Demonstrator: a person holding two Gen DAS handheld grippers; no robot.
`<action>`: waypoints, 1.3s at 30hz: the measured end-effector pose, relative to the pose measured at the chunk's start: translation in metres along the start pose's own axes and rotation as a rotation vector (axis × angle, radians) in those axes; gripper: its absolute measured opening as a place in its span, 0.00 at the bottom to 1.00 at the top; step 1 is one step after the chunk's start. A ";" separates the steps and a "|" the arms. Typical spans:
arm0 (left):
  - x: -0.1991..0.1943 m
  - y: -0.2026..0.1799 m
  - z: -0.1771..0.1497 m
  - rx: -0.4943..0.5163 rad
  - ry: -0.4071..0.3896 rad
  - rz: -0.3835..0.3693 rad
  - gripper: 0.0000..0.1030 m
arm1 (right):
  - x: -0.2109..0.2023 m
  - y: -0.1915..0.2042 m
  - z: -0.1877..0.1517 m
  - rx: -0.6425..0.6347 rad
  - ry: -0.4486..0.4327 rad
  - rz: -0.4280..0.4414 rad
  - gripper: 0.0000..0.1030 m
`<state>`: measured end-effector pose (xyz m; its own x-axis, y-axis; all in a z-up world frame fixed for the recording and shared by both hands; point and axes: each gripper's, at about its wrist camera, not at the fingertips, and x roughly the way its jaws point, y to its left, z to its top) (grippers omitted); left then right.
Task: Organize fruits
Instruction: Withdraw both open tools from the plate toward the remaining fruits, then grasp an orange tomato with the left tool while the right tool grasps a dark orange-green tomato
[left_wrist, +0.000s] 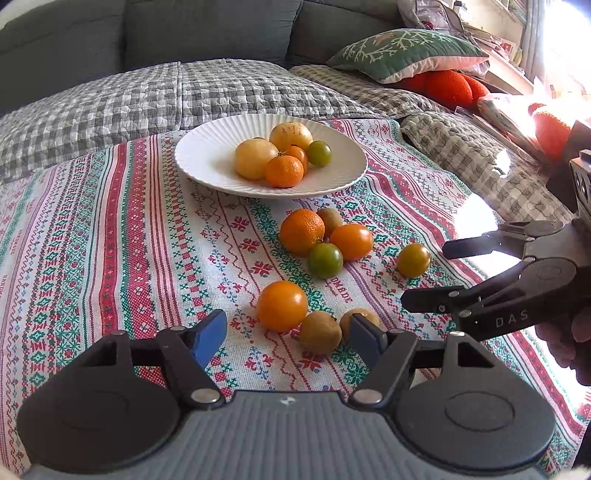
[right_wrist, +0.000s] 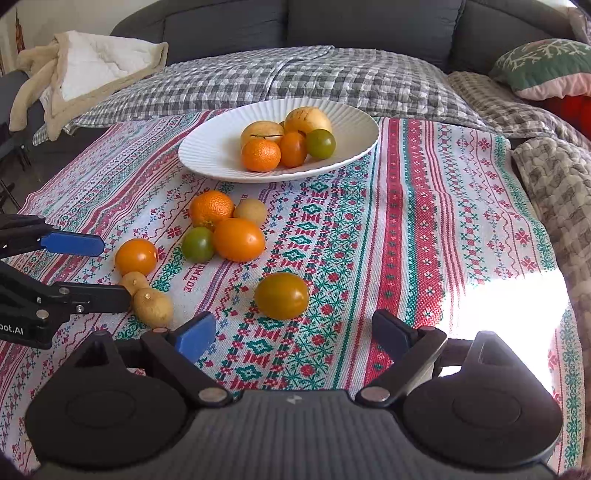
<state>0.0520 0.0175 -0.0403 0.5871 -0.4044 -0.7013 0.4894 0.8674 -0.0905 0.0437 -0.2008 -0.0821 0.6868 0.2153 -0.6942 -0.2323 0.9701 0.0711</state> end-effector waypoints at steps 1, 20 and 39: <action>0.000 0.002 0.001 -0.014 -0.001 -0.006 0.51 | 0.000 0.001 0.000 -0.012 0.000 0.000 0.86; 0.014 0.016 0.016 -0.205 0.066 -0.080 0.24 | 0.004 0.010 0.010 -0.037 0.000 0.032 0.42; 0.027 0.019 0.027 -0.197 0.125 -0.062 0.11 | 0.000 0.010 0.016 -0.014 -0.009 0.030 0.27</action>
<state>0.0938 0.0153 -0.0418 0.4696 -0.4304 -0.7709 0.3793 0.8868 -0.2641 0.0529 -0.1895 -0.0698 0.6858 0.2451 -0.6853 -0.2624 0.9615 0.0814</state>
